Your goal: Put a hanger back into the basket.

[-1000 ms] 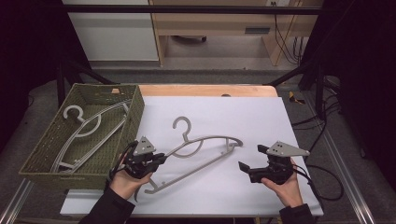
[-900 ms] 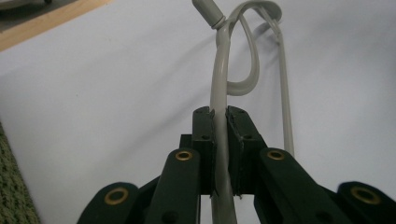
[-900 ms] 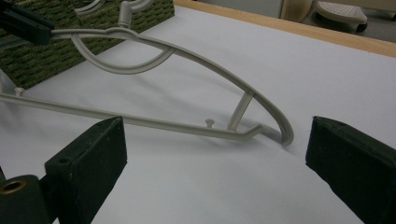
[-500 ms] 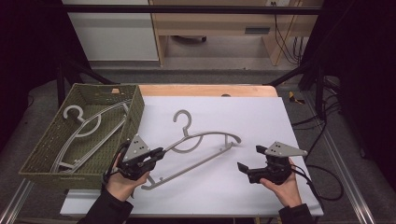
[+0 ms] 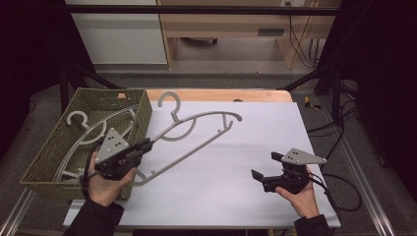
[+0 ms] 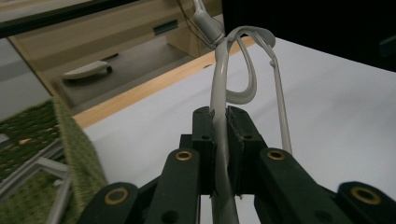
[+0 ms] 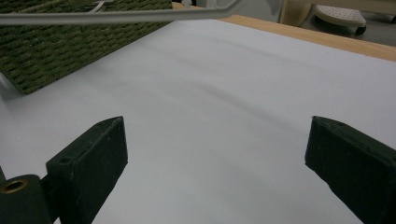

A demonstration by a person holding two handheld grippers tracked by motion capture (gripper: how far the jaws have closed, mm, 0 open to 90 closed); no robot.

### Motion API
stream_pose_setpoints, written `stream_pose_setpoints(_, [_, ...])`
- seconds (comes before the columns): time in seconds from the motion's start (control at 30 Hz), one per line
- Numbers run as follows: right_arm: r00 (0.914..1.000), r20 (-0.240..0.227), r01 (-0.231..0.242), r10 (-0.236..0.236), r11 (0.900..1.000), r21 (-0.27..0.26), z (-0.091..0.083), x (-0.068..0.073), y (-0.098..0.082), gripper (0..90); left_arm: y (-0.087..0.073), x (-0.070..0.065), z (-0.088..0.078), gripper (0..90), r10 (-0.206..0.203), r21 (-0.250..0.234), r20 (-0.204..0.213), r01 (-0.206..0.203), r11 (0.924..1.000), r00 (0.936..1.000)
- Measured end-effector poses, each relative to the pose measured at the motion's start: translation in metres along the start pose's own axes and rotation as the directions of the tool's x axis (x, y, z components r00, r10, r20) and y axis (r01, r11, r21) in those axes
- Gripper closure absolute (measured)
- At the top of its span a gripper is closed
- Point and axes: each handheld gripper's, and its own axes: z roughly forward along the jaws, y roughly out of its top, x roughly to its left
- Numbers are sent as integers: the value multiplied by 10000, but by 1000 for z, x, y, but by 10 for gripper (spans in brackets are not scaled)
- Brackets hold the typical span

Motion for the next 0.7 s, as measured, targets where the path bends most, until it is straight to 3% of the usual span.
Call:
stream_pose_setpoints(0.23, [10000,38,-83,84,9999,-113,-2,-1,1,55,3,45,-23,823,-133,-316,-899,105,9994,9959])
stream_pose_setpoints(0.27, [9999,50,-111,112,9998,-152,-3,-1,2,54,3,49,-25,823,-302,-262,-974,278,9993,9948])
stream_pose_setpoints(0.47, [9999,107,-102,105,9995,-306,-6,-3,3,50,-1,82,-40,823,-585,-341,-1739,534,9980,9830])
stream_pose_setpoints(0.7, [9998,149,-110,114,9996,-242,-5,-3,2,50,-6,114,-53,822,-742,-404,-2343,666,9970,9693])
